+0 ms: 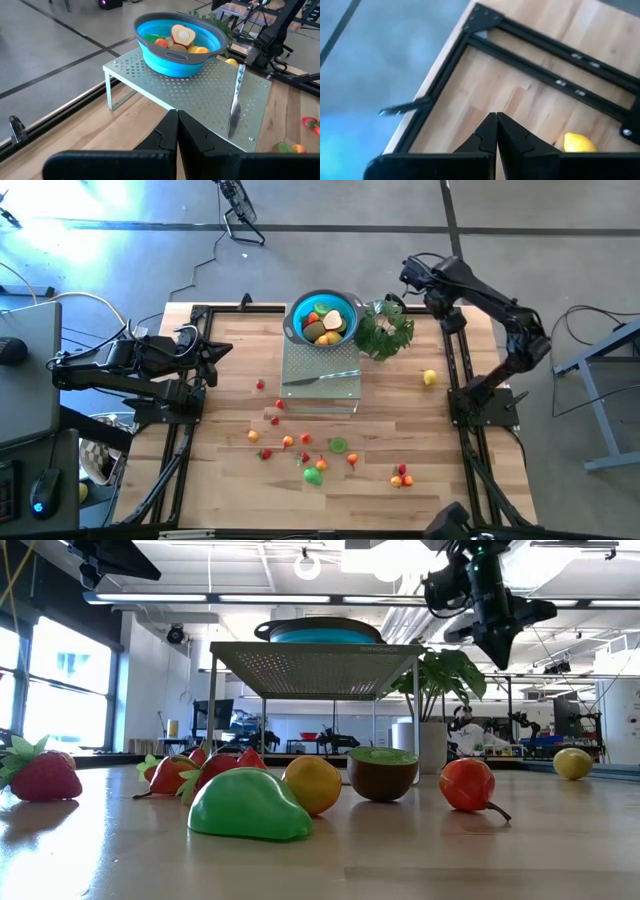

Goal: Pick & Place Fruit
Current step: Put the yellow lemon in the blue bowl on the shelf

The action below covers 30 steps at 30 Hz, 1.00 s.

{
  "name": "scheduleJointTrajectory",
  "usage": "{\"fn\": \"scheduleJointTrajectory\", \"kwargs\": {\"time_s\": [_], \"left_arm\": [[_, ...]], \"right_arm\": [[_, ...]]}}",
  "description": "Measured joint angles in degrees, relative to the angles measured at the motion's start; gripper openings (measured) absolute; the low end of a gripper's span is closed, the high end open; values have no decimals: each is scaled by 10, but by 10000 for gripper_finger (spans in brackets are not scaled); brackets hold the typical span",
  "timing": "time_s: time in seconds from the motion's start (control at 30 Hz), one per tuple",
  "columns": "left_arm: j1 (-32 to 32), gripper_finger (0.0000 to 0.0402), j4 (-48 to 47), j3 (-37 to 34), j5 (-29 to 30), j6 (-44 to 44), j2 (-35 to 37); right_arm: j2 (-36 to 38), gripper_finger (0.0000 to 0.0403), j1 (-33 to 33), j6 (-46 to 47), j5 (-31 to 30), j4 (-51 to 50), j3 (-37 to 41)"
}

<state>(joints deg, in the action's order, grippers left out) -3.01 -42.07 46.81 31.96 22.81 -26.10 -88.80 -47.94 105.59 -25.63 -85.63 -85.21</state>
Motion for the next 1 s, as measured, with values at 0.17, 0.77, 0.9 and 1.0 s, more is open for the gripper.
{"fn": "scheduleJointTrajectory", "kwargs": {"time_s": [0.17, 0.77, 0.9, 1.0], "left_arm": [[0, 3, 0, 0, 0, 0, 0], [0, 3, 0, 0, 0, 0, 0], [0, 3, 0, 0, 0, 0, 0], [0, 3, 0, 0, 0, 0, 0]], "right_arm": [[10, 2, 16, -19, -22, -24, 0], [92, 2, 123, -168, -108, -43, 10], [120, 2, 148, -178, -114, -44, 47], [151, 2, 160, -195, -99, -44, 81]]}}
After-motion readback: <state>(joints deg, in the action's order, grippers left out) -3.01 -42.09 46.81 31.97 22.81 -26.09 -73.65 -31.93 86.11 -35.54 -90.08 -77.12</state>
